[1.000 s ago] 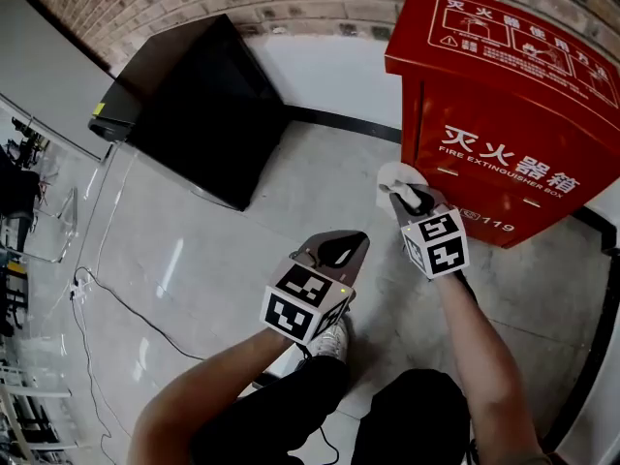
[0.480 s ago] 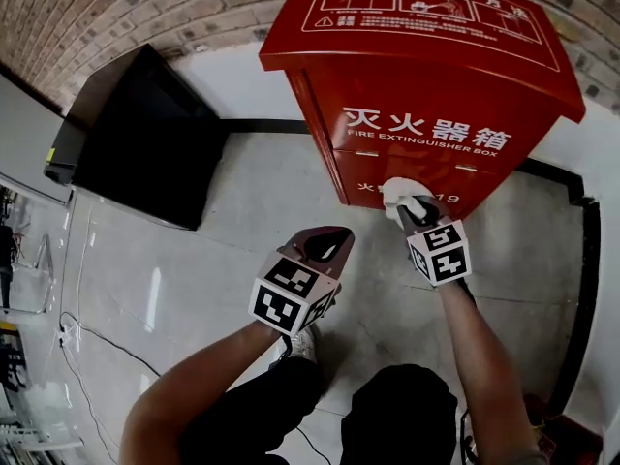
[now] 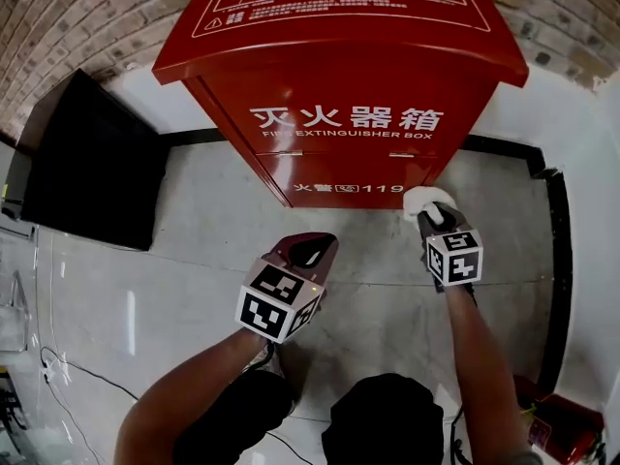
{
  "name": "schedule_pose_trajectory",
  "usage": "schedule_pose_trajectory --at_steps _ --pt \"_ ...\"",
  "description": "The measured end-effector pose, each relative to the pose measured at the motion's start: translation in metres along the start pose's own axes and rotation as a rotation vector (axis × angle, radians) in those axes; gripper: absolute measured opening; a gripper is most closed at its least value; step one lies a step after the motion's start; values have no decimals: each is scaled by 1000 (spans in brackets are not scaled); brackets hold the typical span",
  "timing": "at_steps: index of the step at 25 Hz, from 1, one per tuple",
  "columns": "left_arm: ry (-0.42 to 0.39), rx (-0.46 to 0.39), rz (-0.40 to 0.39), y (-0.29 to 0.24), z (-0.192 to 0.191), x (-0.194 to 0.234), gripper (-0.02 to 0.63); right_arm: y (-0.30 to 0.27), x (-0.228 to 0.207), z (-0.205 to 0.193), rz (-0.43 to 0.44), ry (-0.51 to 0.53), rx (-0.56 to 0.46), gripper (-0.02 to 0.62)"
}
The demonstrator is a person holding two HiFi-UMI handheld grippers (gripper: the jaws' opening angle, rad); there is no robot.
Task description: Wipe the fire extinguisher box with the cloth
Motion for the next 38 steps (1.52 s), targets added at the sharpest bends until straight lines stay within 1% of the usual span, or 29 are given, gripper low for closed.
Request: schedule_pose_trajectory --at_steps 4,7,10,12,16,19,22,27,30,33,36,38 --pt "61 4 30 -1 -24 10 0 -17 0 -33 -28 -50 52 94" --pt "84 15 53 10 -38 23 0 -37 22 -40 -5 -43 79 94" --pt "100 35 91 28 -51 39 0 -61 61 -35 59 -18 93 94" --pt "100 55 118 40 -59 50 0 -77 90 -31 99 -19 105 94" --pt "128 73 197 73 -68 79 0 -110 154 -19 191 -57 98 94" --pt "115 84 225 95 -70 93 0 -132 197 -9 242 -76 93 94" --pt "104 92 240 116 -70 102 0 -149 230 -2 279 -82 95 94" --pt "95 95 292 147 -65 111 0 -169 274 10 342 -101 103 94" --pt "68 79 314 160 -58 110 0 -173 301 34 421 -83 56 94" --pt "40 71 325 169 -48 108 0 -153 319 72 541 -81 -41 94" --pt "16 59 338 175 -32 105 0 -112 321 109 655 -73 -130 94" --pt "4 43 348 175 -17 100 0 -78 308 127 691 -51 -179 94"
Point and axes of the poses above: the fingertips, and each gripper's own axes: y backward along the fingers, x to its left, z out of its top, the point moved 5 cm from there along y, backward along the fingers, and after that the axes turned 8 degrees about -x, right-handed, at the moved point
